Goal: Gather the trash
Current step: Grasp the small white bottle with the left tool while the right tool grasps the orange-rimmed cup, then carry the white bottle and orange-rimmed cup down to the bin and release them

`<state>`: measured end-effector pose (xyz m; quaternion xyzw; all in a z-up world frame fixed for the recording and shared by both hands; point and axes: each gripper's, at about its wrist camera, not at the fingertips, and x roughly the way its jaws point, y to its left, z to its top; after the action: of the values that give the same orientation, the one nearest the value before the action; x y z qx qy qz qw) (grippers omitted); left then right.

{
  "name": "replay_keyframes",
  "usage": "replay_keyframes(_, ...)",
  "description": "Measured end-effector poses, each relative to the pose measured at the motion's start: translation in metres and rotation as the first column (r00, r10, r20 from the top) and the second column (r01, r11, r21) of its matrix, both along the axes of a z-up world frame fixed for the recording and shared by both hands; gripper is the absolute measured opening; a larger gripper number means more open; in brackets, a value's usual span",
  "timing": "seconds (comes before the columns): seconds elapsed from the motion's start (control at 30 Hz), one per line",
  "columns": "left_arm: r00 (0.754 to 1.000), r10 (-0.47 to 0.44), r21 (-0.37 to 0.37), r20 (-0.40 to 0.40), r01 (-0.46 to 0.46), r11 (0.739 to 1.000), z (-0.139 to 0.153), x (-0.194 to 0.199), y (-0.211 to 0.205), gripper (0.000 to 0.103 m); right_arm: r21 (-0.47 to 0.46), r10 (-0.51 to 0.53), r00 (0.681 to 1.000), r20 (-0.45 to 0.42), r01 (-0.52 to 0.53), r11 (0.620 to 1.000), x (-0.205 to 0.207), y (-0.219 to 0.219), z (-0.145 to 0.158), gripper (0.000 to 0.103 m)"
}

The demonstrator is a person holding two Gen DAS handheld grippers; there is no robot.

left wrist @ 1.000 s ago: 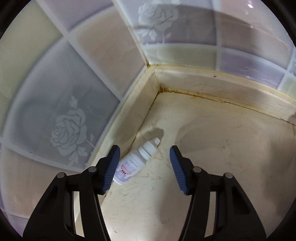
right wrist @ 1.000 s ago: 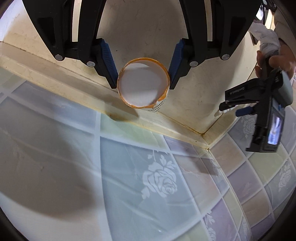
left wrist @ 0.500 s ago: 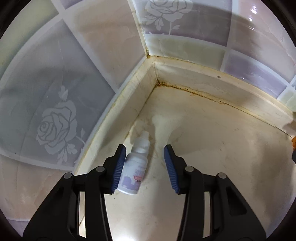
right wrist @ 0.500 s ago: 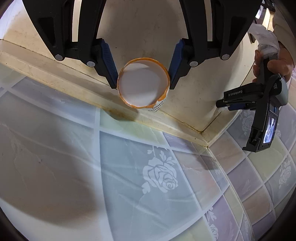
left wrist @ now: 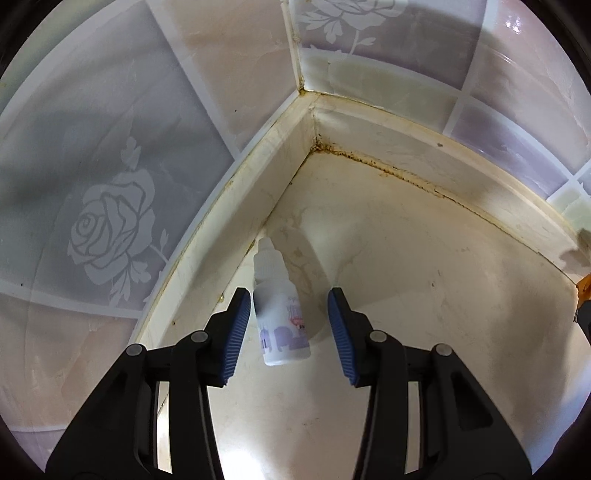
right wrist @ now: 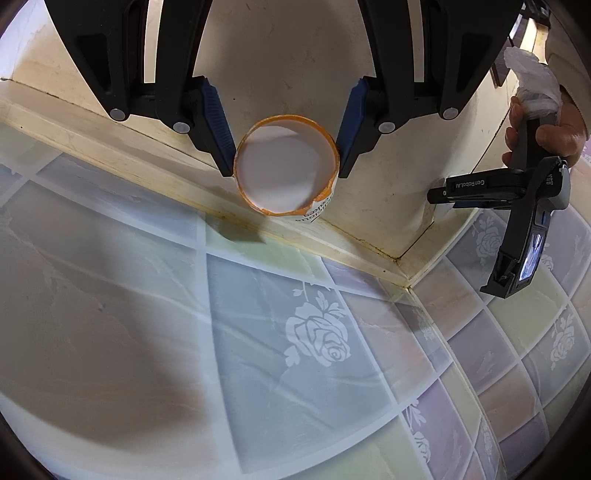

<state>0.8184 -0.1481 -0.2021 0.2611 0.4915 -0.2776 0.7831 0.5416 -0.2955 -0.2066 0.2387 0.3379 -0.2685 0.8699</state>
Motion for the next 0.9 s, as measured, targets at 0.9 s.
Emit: replay_keyframes(0.9, 1.0, 0.025, -0.164, 0.017, -0.022, 0.986, 0.091, -0.088, 0.042, 0.021, -0.021, 0.068, 0.996, 0.061, -0.067, 0.998, -0.051, 0.024, 0.043, 0.054)
